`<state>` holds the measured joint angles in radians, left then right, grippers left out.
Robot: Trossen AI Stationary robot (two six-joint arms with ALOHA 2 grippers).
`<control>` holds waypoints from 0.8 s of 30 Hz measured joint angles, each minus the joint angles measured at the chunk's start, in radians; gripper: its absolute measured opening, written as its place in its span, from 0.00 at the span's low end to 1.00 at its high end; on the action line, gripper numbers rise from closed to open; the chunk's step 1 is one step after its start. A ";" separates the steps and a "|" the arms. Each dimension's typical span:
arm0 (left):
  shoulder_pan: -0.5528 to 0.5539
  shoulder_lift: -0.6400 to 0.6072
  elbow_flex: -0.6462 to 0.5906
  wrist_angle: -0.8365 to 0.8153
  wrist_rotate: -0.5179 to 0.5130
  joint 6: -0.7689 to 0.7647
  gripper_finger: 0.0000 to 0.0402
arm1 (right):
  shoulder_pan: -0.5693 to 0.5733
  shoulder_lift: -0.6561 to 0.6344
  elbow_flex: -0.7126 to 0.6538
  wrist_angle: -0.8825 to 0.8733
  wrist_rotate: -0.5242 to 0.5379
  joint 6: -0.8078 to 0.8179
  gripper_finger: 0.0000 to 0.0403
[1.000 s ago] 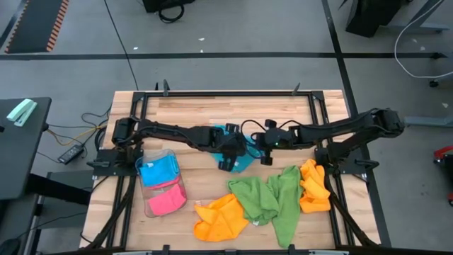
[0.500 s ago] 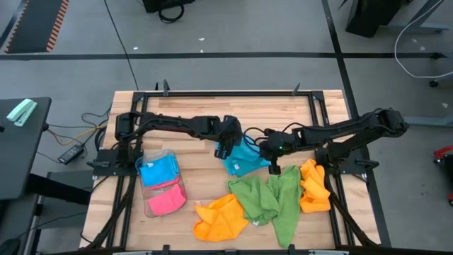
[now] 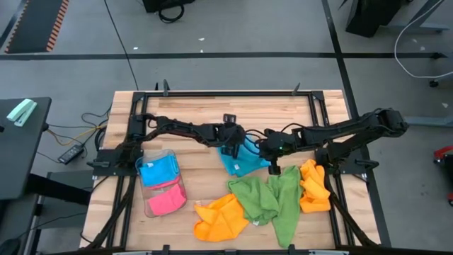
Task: Fold microfiber towels
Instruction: Fold the blue microfiber cloth
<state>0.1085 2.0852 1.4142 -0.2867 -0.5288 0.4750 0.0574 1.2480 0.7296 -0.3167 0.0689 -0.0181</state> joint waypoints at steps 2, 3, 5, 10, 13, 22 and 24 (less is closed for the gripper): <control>0.005 -0.009 0.002 -0.037 -0.021 0.011 0.46 | 0.000 0.000 0.000 -0.004 0.000 0.000 0.02; 0.008 -0.020 0.002 -0.078 -0.019 0.013 0.46 | 0.000 0.000 0.000 -0.003 0.000 0.000 0.02; 0.010 -0.034 0.003 -0.121 0.003 0.018 0.45 | 0.000 0.000 0.000 -0.002 0.000 0.000 0.02; 0.025 -0.066 0.002 -0.246 0.171 0.040 0.41 | 0.000 0.000 0.000 0.002 0.000 -0.001 0.02; 0.026 -0.066 0.003 -0.285 0.186 0.071 0.38 | 0.000 0.000 0.000 0.003 0.000 -0.001 0.02; 0.025 -0.081 0.002 -0.391 0.184 0.157 0.28 | 0.000 0.000 0.000 0.003 0.000 -0.001 0.02; 0.024 -0.090 0.004 -0.393 0.168 0.185 0.28 | 0.000 0.000 0.000 0.003 0.000 -0.001 0.02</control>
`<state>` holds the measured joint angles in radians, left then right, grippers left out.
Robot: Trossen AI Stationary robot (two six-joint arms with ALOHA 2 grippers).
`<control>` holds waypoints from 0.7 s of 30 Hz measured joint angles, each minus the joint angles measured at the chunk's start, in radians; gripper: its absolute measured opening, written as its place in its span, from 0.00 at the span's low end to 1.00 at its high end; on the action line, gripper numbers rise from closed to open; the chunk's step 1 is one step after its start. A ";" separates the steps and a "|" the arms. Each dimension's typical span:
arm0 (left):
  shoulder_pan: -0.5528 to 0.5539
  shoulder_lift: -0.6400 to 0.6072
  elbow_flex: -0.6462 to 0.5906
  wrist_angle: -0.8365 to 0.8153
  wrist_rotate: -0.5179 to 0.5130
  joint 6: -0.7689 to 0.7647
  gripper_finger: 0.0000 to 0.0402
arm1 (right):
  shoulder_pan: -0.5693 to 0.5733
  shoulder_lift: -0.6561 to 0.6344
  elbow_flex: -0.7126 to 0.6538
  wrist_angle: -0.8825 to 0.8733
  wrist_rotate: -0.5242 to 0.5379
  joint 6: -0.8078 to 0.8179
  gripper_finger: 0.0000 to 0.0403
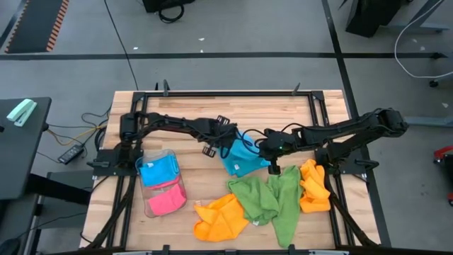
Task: Fold microfiber towels
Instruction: Fold the blue microfiber cloth
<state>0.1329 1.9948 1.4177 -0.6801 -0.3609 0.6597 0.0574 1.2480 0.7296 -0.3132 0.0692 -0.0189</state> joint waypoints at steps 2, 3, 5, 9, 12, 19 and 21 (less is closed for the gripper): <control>-0.004 -0.007 -0.001 -0.005 -0.036 0.026 0.28 | 0.000 0.000 0.000 0.000 0.000 0.000 0.02; -0.006 -0.011 -0.001 -0.008 -0.043 0.040 0.28 | 0.000 0.000 0.000 0.000 0.000 0.000 0.02; -0.007 -0.022 -0.001 -0.027 -0.046 0.072 0.29 | 0.000 0.000 0.000 0.003 0.000 -0.004 0.02; -0.007 -0.022 -0.001 -0.042 -0.055 0.118 0.32 | 0.000 0.000 0.000 0.006 0.000 -0.008 0.02; -0.007 -0.022 -0.001 -0.071 -0.067 0.162 0.35 | 0.000 0.000 0.000 0.006 0.000 -0.008 0.02; -0.007 -0.022 -0.001 -0.116 -0.069 0.299 0.39 | 0.000 0.000 0.000 0.007 0.000 -0.008 0.02; -0.006 -0.022 -0.001 -0.119 -0.067 0.336 0.38 | 0.000 0.000 0.000 0.007 0.000 -0.008 0.02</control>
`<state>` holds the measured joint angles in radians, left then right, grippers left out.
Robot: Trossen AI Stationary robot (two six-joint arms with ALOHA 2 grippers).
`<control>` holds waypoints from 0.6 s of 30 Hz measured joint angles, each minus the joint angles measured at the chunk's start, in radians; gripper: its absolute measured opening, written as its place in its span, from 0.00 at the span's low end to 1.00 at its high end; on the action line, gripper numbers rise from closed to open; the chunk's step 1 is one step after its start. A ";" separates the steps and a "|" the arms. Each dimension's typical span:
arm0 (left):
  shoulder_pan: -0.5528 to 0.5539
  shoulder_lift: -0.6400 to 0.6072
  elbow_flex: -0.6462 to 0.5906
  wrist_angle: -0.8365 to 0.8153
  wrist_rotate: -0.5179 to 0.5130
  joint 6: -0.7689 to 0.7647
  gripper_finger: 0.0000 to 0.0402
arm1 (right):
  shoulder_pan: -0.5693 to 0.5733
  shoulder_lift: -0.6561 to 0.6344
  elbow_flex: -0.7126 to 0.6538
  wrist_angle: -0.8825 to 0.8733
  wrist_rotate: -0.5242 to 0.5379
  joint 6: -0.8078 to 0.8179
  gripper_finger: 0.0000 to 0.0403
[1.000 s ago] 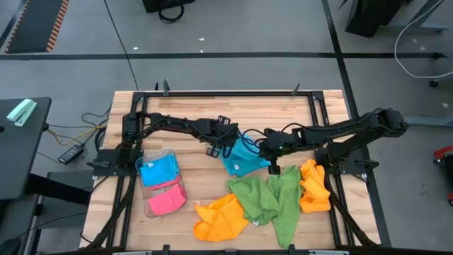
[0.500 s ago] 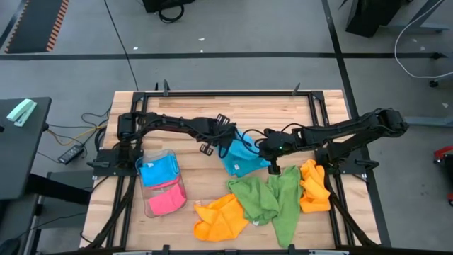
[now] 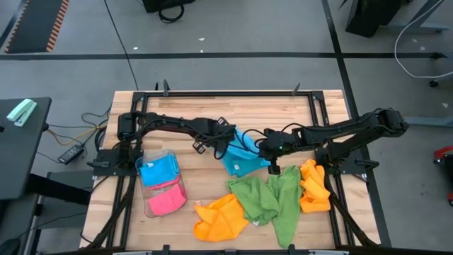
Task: Fold microfiber towels
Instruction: Fold the blue microfiber cloth
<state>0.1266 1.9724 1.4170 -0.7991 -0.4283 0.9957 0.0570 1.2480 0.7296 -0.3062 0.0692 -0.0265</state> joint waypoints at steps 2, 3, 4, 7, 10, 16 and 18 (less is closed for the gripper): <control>0.001 0.000 0.000 0.001 0.002 0.040 0.36 | 0.000 0.000 0.000 0.000 0.000 0.000 0.02; 0.001 0.000 0.000 0.006 0.002 0.061 0.35 | 0.000 0.000 0.000 0.000 0.000 0.000 0.02; 0.001 0.000 0.000 0.012 0.003 0.069 0.34 | 0.000 0.000 0.000 0.000 0.000 0.000 0.02; 0.001 0.000 0.000 0.016 0.025 0.113 0.31 | 0.000 0.000 0.000 0.001 0.000 0.001 0.02; 0.001 0.002 0.000 0.016 0.039 0.172 0.28 | 0.000 0.000 0.000 0.001 0.000 0.002 0.02; 0.006 0.005 -0.002 0.016 0.041 0.297 0.23 | 0.000 0.000 0.000 0.001 0.000 0.007 0.02; 0.006 0.005 -0.002 0.016 0.040 0.353 0.23 | 0.000 0.000 0.000 0.001 0.000 0.007 0.02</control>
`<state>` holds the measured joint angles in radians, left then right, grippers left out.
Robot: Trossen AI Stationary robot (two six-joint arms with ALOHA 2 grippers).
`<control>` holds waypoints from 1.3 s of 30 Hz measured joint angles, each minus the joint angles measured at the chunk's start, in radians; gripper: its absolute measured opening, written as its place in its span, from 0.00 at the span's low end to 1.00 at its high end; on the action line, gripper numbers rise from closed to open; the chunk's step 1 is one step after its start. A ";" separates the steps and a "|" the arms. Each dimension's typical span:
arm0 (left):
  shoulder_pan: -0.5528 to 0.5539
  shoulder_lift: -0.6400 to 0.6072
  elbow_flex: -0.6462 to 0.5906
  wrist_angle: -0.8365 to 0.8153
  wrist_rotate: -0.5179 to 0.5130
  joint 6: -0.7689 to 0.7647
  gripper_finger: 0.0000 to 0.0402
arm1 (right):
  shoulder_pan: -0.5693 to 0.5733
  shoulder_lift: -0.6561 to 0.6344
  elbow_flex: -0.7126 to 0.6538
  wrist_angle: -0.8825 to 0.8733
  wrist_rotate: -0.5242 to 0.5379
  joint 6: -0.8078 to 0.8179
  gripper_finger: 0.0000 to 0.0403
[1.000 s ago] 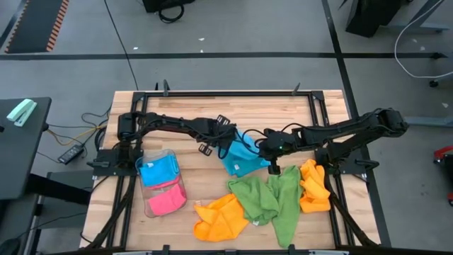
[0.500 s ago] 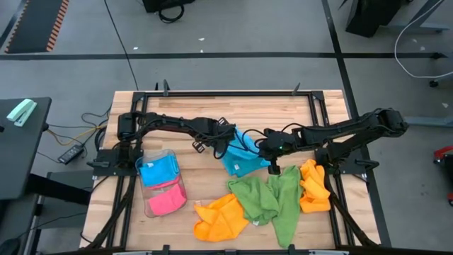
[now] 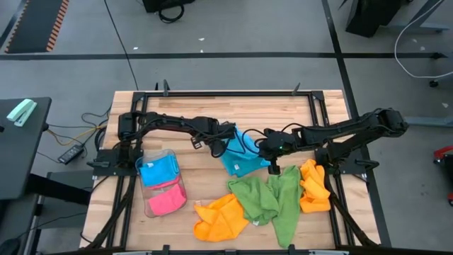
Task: Fold microfiber towels
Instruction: Fold the blue microfiber cloth
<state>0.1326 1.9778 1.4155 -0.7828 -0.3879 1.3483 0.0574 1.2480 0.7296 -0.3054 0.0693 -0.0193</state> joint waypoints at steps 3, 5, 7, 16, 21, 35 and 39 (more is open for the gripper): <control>-0.001 0.000 0.000 0.000 0.000 0.060 0.22 | 0.000 0.000 0.000 0.000 0.000 0.000 0.02; 0.000 0.000 0.000 -0.001 0.001 0.083 0.23 | 0.000 0.000 0.000 0.000 0.000 0.000 0.02; 0.001 0.000 0.000 0.000 0.001 0.113 0.23 | 0.000 0.000 0.000 0.000 0.000 0.000 0.02; 0.001 0.000 0.000 -0.004 -0.011 0.366 0.23 | 0.000 0.000 0.000 0.000 0.000 0.000 0.02; 0.001 0.000 0.000 -0.004 -0.011 0.355 0.27 | 0.000 0.000 0.000 0.000 0.000 0.000 0.02; -0.015 0.000 0.000 0.008 0.008 0.348 0.53 | 0.000 0.000 0.000 0.001 0.000 0.000 0.02; -0.003 0.000 0.000 0.008 0.018 0.404 0.47 | 0.000 0.000 0.000 0.001 0.000 0.001 0.02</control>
<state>0.1297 1.9778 1.4155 -0.7748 -0.3697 1.7527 0.0572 1.2480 0.7296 -0.3043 0.0696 -0.0184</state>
